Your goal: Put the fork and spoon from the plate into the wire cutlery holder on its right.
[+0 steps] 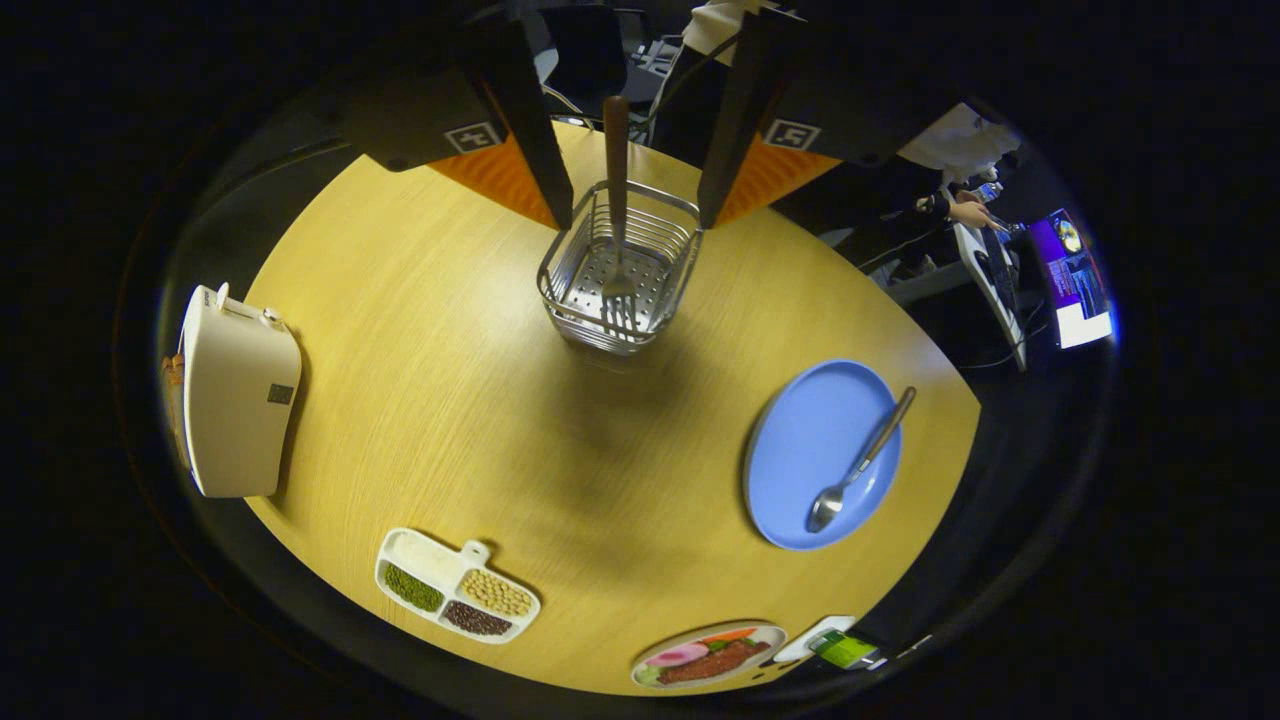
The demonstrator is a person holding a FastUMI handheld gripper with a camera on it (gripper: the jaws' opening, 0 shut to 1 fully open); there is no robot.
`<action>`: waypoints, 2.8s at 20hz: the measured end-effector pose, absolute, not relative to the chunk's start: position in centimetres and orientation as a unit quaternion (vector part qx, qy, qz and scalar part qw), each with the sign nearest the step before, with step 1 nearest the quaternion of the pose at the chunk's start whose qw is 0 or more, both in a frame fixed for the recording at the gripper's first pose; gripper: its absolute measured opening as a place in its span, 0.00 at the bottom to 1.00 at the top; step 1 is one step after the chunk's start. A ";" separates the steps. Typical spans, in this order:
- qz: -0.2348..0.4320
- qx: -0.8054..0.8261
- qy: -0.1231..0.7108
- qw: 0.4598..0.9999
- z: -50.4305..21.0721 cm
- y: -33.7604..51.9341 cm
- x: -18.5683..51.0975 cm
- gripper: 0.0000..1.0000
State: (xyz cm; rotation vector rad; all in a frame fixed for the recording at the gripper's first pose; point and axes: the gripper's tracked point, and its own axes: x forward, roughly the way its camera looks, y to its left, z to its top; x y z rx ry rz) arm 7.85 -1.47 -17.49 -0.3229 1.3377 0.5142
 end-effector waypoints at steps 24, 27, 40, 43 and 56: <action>0.186 0.029 0.374 0.908 -10.8 11.6 5.6 0.99; 0.212 0.004 0.404 0.890 -13.3 14.9 5.2 1.00; 0.217 -0.001 0.478 0.851 -22.8 25.7 9.2 1.00; 0.202 0.010 0.492 0.847 -24.7 27.1 10.5 1.00; 0.168 0.083 0.545 0.817 -28.6 28.8 11.1 0.57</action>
